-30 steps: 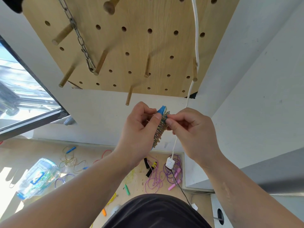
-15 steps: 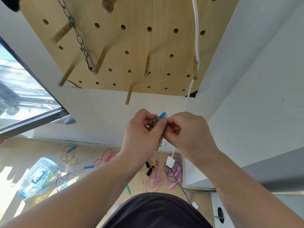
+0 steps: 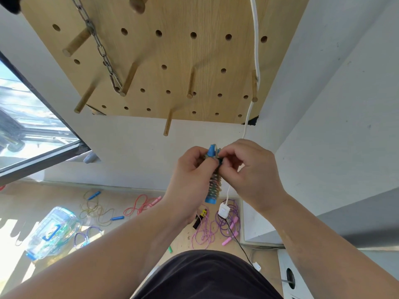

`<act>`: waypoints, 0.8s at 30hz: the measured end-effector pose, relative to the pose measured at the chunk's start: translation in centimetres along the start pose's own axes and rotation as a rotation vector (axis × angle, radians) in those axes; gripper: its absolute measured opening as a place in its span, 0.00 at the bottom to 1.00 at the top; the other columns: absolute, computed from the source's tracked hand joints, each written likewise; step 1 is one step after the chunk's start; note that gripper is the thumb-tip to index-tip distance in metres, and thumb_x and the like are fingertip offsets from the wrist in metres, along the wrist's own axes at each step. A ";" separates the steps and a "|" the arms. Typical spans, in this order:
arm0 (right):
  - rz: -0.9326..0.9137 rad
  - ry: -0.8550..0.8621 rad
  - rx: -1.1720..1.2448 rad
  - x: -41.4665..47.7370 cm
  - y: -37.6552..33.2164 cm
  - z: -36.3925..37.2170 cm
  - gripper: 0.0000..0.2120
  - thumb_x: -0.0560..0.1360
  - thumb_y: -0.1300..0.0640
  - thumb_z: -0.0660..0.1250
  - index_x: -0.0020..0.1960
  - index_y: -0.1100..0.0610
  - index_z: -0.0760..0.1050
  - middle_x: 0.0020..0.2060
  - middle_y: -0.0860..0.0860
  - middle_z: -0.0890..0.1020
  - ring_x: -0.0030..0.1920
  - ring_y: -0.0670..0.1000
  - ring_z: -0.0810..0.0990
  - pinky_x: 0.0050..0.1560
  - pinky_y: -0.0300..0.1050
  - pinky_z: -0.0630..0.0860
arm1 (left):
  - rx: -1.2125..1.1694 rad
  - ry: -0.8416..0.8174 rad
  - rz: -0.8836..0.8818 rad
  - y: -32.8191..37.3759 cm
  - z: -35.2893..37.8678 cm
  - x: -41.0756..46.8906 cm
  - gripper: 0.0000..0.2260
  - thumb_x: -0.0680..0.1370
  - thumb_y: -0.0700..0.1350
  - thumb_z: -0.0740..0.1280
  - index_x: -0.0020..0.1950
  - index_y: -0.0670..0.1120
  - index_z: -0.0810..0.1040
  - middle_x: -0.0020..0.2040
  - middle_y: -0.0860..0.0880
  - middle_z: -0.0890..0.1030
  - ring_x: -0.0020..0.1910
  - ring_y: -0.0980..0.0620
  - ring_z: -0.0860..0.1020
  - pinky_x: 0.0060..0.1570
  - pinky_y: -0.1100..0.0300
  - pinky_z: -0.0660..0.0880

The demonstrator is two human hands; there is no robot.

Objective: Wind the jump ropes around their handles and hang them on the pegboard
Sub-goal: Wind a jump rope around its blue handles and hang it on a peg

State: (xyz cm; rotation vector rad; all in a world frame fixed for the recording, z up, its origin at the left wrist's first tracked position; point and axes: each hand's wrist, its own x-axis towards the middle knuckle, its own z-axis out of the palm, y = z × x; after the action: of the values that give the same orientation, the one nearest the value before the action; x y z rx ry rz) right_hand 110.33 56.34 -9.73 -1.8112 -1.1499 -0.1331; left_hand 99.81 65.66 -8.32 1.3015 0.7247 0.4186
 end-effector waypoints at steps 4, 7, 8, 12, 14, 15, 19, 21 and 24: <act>0.142 -0.062 0.110 0.1 -0.7 0.3 0.06 0.73 0.63 0.66 0.45 0.56 0.80 0.40 0.47 0.79 0.41 0.46 0.78 0.40 0.35 0.73 | 0.048 0.046 0.079 -0.4 0.0 0.3 0.05 0.82 0.40 0.65 0.47 0.43 0.79 0.36 0.47 0.77 0.35 0.52 0.74 0.36 0.55 0.71; 0.151 -0.103 0.133 0.1 -0.9 0.3 0.06 0.73 0.63 0.63 0.43 0.53 0.75 0.42 0.46 0.75 0.42 0.45 0.75 0.41 0.32 0.69 | 0.080 0.026 0.095 -0.3 -0.1 0.4 0.06 0.82 0.41 0.66 0.46 0.43 0.80 0.35 0.45 0.77 0.36 0.50 0.74 0.37 0.51 0.71; 0.162 -0.125 0.140 0.1 -0.9 0.3 0.07 0.73 0.63 0.62 0.43 0.52 0.74 0.42 0.45 0.74 0.43 0.44 0.74 0.42 0.31 0.68 | 0.080 0.018 0.087 -0.3 -0.2 0.4 0.06 0.81 0.41 0.67 0.46 0.42 0.80 0.35 0.45 0.77 0.36 0.50 0.74 0.37 0.51 0.71; 0.220 -0.196 0.195 -0.5 -0.8 0.2 0.06 0.77 0.60 0.62 0.47 0.51 0.76 0.41 0.44 0.77 0.43 0.45 0.77 0.44 0.34 0.72 | -0.016 0.009 -0.013 0.1 -0.7 0.2 0.10 0.81 0.38 0.64 0.42 0.40 0.80 0.34 0.45 0.76 0.35 0.50 0.74 0.38 0.52 0.71; 0.278 -0.206 0.332 -0.7 -0.9 0.0 0.10 0.80 0.63 0.64 0.51 0.48 0.75 0.40 0.46 0.79 0.40 0.49 0.80 0.43 0.41 0.78 | -0.086 0.003 -0.078 0.3 -1.2 0.2 0.14 0.80 0.36 0.64 0.37 0.44 0.82 0.33 0.45 0.78 0.34 0.50 0.76 0.37 0.54 0.72; 0.289 -0.207 0.394 -0.8 -1.0 -0.2 0.13 0.80 0.65 0.64 0.52 0.46 0.73 0.40 0.47 0.80 0.40 0.51 0.80 0.42 0.42 0.79 | -0.109 -0.004 -0.100 0.4 -1.4 0.2 0.15 0.80 0.36 0.63 0.36 0.45 0.82 0.34 0.44 0.79 0.35 0.48 0.77 0.39 0.53 0.72; 0.211 -0.174 0.413 -0.8 -1.5 -0.4 0.17 0.80 0.65 0.63 0.48 0.42 0.73 0.41 0.46 0.80 0.38 0.50 0.80 0.41 0.41 0.78 | -0.095 -0.084 -0.137 0.7 -2.1 0.5 0.07 0.77 0.40 0.65 0.43 0.39 0.81 0.37 0.41 0.79 0.39 0.44 0.76 0.40 0.51 0.70; 0.161 -0.154 0.362 -0.9 -1.8 -0.2 0.16 0.79 0.65 0.63 0.48 0.41 0.72 0.41 0.44 0.79 0.39 0.50 0.78 0.41 0.41 0.76 | -0.071 -0.101 -0.182 0.8 -2.2 0.5 0.08 0.76 0.44 0.66 0.45 0.39 0.79 0.36 0.43 0.77 0.36 0.48 0.74 0.37 0.54 0.69; 0.178 -0.151 0.386 -1.0 -1.9 -0.2 0.17 0.79 0.64 0.63 0.48 0.40 0.73 0.42 0.44 0.79 0.40 0.50 0.79 0.42 0.44 0.78 | -0.050 -0.131 -0.239 1.0 -1.9 0.3 0.11 0.82 0.42 0.62 0.44 0.39 0.77 0.33 0.46 0.79 0.32 0.51 0.74 0.36 0.55 0.70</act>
State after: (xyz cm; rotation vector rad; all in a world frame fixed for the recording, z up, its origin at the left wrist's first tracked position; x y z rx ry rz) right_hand 108.42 55.74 -8.98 -1.5851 -1.0280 0.3148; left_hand 98.77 67.46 -7.56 1.1674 0.7442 0.1558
